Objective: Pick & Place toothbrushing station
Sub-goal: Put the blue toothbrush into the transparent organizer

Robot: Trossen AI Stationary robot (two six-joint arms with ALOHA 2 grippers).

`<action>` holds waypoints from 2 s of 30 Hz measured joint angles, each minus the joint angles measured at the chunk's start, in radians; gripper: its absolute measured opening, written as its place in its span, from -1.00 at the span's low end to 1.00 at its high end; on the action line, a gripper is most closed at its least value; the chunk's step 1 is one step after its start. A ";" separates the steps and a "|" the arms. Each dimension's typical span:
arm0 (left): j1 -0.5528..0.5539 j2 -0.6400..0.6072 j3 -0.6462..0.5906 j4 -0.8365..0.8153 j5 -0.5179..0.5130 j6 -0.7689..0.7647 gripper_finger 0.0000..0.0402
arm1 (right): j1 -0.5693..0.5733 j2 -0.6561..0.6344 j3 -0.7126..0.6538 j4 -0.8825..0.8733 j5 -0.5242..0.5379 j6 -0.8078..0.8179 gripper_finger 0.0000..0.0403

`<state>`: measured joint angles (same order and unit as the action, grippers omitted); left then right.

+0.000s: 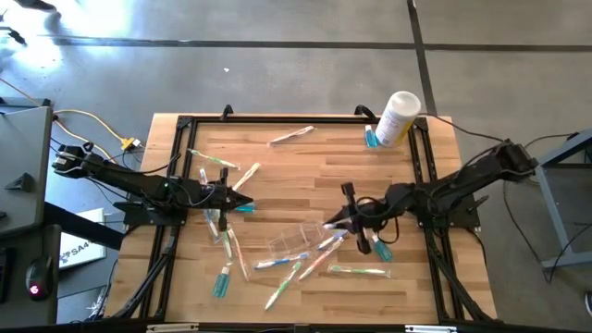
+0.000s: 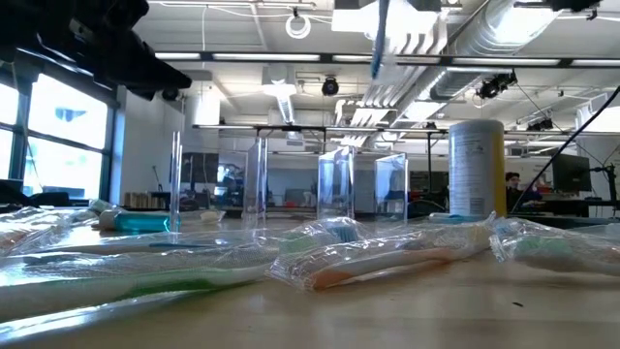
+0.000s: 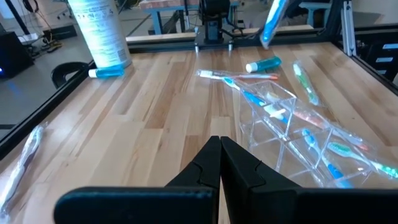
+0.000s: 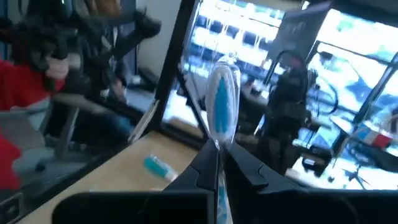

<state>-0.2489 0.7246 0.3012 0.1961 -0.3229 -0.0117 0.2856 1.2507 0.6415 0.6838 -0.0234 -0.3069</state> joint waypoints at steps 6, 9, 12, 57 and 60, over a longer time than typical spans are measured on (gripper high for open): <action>0.000 0.000 0.000 -0.021 0.000 -0.001 -1.00 | -0.127 0.109 -0.062 0.262 -0.281 0.183 -0.98; 0.000 0.000 0.000 -0.022 0.000 -0.001 -1.00 | -0.153 0.147 -0.061 0.281 -0.289 0.217 -0.98; 0.000 0.000 0.000 -0.021 0.000 -0.006 -1.00 | -0.171 0.194 -0.061 0.282 -0.290 0.233 -0.98; 0.000 0.000 0.000 -0.041 0.000 -0.023 -1.00 | -0.156 0.405 -0.061 0.258 0.624 0.113 -0.98; 0.000 0.000 0.000 -0.041 0.000 -0.023 -1.00 | -0.126 0.405 -0.061 0.237 0.725 0.075 -0.98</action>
<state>-0.2489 0.7246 0.3012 0.1551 -0.3233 -0.0349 0.1598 1.6554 0.5808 0.9209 0.7012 -0.2321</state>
